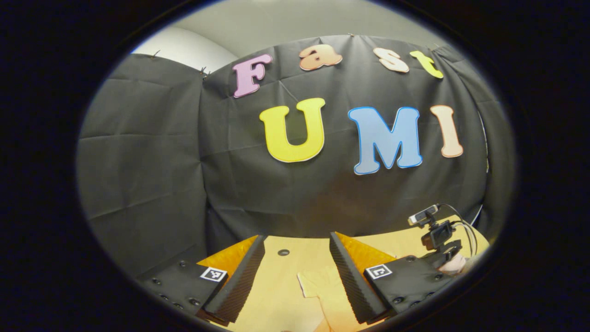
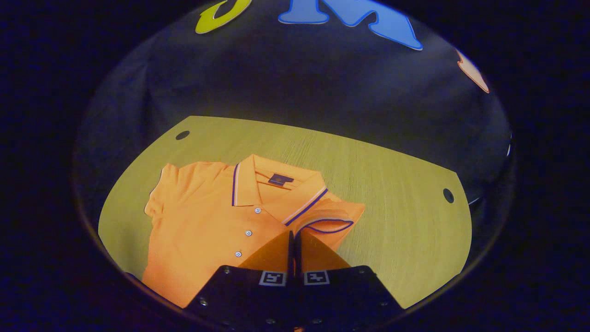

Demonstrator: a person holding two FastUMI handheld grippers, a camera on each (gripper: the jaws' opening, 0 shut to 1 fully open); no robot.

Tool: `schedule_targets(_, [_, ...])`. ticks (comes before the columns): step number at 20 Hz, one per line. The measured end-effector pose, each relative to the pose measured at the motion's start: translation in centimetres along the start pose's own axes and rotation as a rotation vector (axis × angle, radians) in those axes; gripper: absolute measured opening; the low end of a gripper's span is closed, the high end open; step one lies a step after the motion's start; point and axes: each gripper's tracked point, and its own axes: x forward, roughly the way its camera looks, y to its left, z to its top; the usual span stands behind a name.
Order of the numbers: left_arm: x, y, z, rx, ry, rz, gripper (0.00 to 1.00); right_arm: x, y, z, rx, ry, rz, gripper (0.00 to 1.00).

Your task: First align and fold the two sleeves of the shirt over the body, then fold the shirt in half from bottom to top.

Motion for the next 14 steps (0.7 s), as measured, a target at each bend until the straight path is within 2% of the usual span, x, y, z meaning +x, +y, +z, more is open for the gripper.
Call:
schedule_targets(5, [-0.1, 1.8, -0.9, 0.0, 0.023, 0.034, 0.93, 1.0, -0.4, -1.2, -0.082, 0.093, 0.014, 0.0])
schedule_targets(7, [-0.1, 2.2, -1.3, -0.004, 0.034, 0.037, 0.96, 1.2, 0.3, -1.7, -0.077, 0.098, 0.028, 0.03])
schedule_targets(8, [0.1, 2.1, -1.6, -0.006, 0.038, 0.036, 0.93, 1.4, 0.3, -1.8, -0.067, 0.092, 0.025, 0.1])
schedule_targets(9, [0.2, 2.0, -1.8, -0.007, 0.043, 0.031, 0.93, 1.1, 0.1, -1.6, -0.05, 0.088, 0.027, 0.11])
schedule_targets(10, [0.3, 1.8, -2.1, -0.009, 0.048, 0.025, 0.93, 0.8, 0.3, -1.5, -0.028, 0.085, 0.04, 0.27])
schedule_targets(11, [0.5, 1.5, -2.4, -0.01, 0.054, 0.015, 0.93, 0.5, 0.2, -1.5, -0.01, 0.085, 0.046, 0.48])
schedule_targets(12, [0.7, 1.2, -2.8, -0.008, 0.06, 0.005, 0.93, 0.1, -0.2, -1.3, 0.003, 0.076, 0.039, 0.59])
schedule_targets(14, [1.2, 0.6, -3.8, -0.002, 0.074, -0.021, 0.96, -1.0, -0.8, -0.7, 0.031, 0.048, 0.03, 0.58])
